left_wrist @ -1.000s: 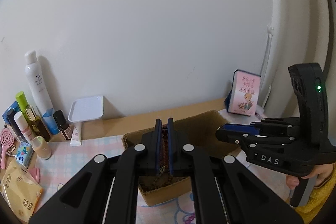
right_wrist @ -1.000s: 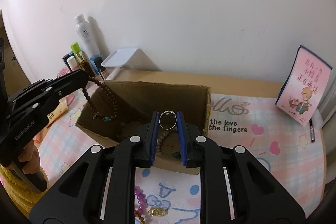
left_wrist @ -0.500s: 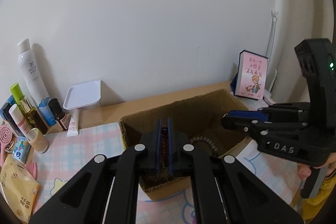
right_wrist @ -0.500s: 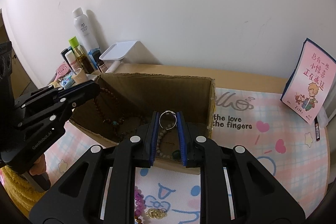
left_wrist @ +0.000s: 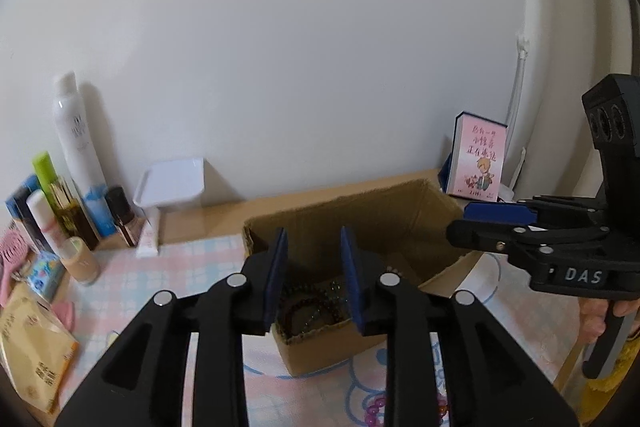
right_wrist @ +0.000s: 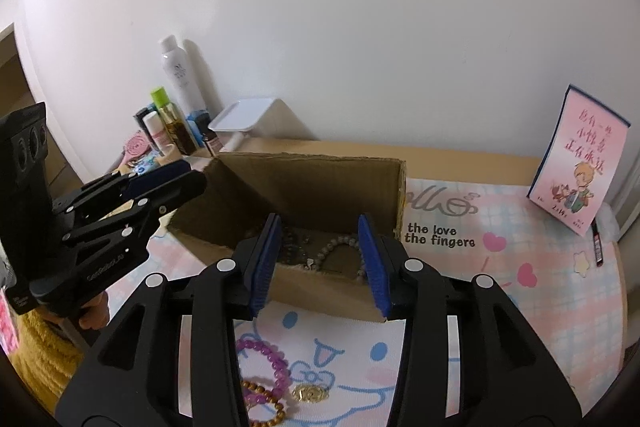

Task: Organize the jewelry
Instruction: 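Lower both items into the box and open both grippers, then move both open grippers back over the purple and amber bracelets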

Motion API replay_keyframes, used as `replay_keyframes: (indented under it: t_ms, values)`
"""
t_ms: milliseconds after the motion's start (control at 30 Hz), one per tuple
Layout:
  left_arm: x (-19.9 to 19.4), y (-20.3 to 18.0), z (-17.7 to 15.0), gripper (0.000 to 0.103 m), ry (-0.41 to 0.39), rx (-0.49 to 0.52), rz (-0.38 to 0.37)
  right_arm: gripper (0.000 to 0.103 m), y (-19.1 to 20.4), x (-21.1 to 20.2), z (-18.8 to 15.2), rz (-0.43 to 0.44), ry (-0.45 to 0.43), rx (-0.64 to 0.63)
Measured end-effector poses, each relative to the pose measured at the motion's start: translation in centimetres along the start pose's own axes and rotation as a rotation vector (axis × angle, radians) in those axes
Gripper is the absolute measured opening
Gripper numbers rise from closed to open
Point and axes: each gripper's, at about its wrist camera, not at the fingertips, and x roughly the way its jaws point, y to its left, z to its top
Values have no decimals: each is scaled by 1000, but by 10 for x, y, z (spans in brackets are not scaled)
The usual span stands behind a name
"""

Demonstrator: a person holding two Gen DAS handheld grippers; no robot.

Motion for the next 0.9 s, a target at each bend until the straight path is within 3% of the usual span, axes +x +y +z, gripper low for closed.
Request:
replay_keyframes:
  t_ms: [200, 267, 467, 900]
  values:
    - [-35, -8, -6, 32, -43, 40, -14, 39, 14, -35, -17, -1, -33, -50]
    - [-45, -10, -12, 39, -40, 40, -28, 39, 18, -42, -25, -14, -29, -66]
    - [-61, -24, -40, 40, -12, 70, -69, 37, 25, -54, -59, -7, -1, -82]
    - [-25, -50, -112, 40, 192, 124, -78, 33, 35, -25, -122, -15, 139, -73]
